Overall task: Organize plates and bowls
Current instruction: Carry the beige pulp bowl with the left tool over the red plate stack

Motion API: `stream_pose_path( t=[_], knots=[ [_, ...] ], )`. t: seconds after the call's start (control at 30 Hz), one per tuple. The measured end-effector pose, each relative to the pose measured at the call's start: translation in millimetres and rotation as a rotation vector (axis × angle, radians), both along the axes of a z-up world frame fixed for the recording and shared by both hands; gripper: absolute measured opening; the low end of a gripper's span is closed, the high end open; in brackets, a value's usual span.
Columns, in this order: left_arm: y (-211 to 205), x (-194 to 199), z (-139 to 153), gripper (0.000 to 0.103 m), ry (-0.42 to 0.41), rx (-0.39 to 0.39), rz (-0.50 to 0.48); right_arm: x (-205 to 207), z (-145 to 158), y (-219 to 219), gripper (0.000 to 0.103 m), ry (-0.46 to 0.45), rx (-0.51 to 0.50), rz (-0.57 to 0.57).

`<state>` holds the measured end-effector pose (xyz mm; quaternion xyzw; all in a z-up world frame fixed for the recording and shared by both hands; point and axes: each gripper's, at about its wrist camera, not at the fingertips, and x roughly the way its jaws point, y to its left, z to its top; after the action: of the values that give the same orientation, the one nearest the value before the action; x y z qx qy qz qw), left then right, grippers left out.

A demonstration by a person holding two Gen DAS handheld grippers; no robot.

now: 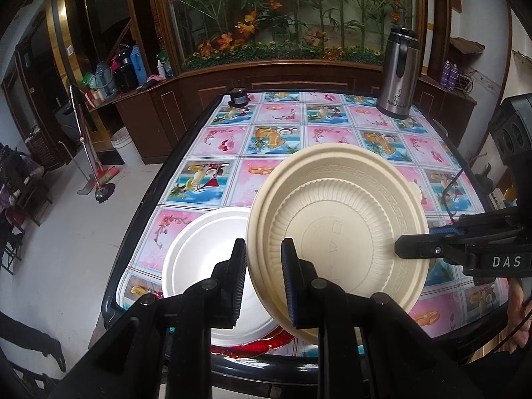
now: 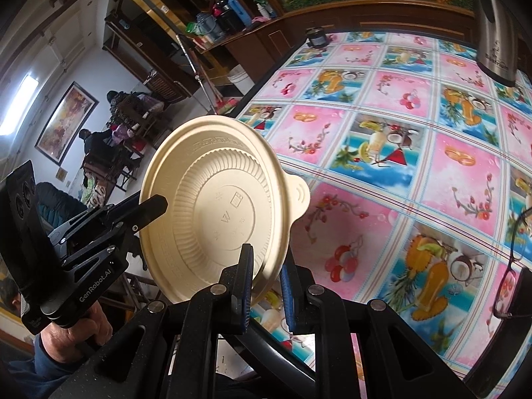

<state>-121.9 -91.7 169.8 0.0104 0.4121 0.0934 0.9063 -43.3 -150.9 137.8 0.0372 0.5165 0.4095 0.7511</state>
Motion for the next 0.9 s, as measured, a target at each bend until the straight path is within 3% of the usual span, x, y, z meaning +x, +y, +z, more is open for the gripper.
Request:
stream_pose_path(
  t=[0.9],
  knots=[
    [19.1, -12.0, 7.3, 0.019, -0.031, -0.008, 0.072, 0.4, 6.6, 30.9, 0.017, -0.012, -0.005, 0.084]
  ],
)
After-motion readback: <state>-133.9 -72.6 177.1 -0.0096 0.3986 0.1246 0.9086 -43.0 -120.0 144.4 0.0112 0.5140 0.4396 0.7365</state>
